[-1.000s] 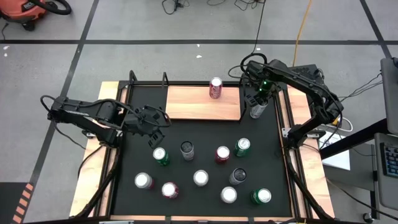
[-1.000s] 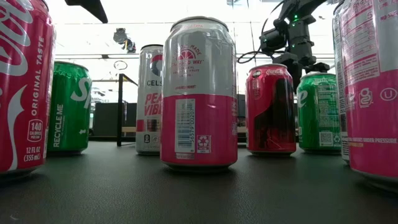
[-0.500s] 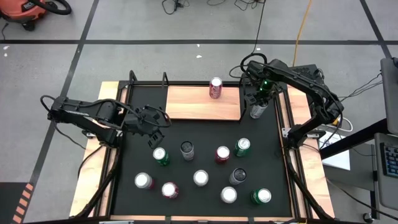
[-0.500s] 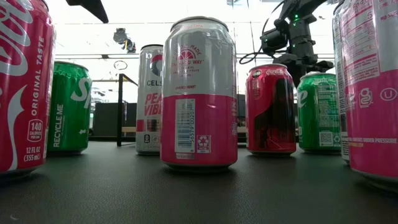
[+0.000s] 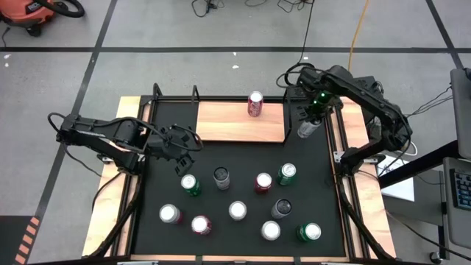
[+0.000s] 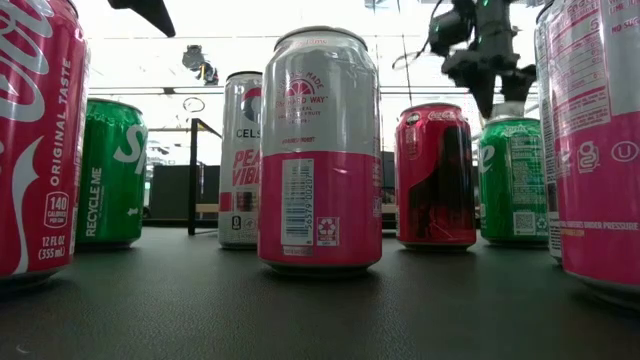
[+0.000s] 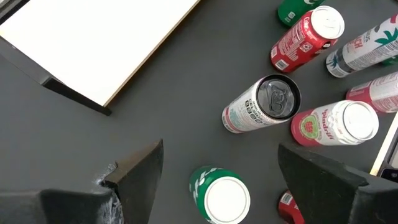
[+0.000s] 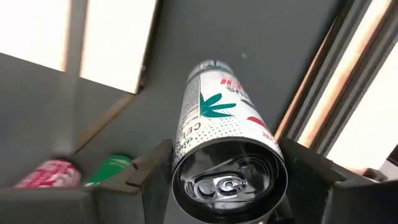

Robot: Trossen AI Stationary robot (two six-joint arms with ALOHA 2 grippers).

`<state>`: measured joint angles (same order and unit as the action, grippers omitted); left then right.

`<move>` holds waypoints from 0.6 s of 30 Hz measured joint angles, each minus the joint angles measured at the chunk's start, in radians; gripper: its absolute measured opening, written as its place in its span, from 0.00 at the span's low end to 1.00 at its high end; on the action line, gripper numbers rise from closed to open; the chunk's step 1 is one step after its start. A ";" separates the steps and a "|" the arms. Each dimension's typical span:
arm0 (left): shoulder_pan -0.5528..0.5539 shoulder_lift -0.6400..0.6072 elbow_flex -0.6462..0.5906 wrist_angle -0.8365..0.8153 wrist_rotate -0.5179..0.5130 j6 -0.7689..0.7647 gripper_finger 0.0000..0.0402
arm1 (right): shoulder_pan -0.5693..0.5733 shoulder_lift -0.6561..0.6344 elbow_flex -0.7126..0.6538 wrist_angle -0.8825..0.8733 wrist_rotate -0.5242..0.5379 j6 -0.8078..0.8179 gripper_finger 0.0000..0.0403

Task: Place canned beverage on shelf
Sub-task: Put the top right white soda can on the shelf

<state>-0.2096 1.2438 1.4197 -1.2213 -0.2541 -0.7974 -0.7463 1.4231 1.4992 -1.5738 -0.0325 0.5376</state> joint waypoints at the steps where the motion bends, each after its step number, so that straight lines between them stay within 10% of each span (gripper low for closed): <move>1: 0.000 0.000 0.000 0.000 -0.005 0.000 0.79 | 0.007 -0.016 0.012 0.000 -0.013 0.028 0.54; 18: 0.000 0.000 0.000 0.002 -0.052 0.107 0.79 | 0.076 -0.175 0.087 0.002 -0.076 0.267 0.54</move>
<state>-0.2097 1.2438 1.4197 -1.2190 -0.3058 -0.6907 -0.6701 1.2479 1.5860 -1.5719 -0.1086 0.8043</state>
